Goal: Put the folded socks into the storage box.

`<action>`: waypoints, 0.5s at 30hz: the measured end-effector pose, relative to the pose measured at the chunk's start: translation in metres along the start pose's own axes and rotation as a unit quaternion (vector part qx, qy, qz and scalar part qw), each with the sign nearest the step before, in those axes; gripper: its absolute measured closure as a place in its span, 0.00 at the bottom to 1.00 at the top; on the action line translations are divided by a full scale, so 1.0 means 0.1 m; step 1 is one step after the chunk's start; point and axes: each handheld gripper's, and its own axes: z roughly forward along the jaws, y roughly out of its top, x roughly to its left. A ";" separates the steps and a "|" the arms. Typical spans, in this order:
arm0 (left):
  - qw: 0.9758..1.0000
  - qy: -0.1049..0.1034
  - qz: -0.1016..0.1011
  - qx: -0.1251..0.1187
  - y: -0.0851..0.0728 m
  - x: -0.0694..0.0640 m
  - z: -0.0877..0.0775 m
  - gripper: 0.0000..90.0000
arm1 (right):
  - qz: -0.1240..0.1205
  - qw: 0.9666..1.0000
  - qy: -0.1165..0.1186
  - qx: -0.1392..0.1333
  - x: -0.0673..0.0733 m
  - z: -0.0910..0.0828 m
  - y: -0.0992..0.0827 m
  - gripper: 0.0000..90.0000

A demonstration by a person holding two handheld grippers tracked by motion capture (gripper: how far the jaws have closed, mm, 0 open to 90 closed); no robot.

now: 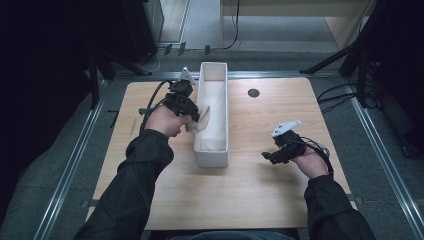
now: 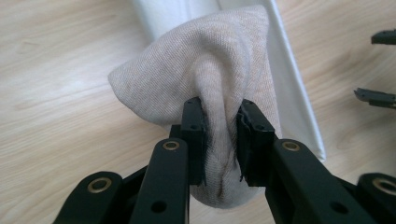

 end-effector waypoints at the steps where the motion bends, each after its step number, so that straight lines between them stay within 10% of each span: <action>1: 1.000 -0.002 0.003 0.002 0.00 -0.04 0.02 0.83 | 0.000 1.000 0.000 0.000 0.00 0.00 0.00 0.26; 15: 1.000 -0.011 0.009 0.008 -0.06 -0.25 0.34 0.84 | -0.004 1.000 0.003 0.000 0.00 0.00 0.00 0.26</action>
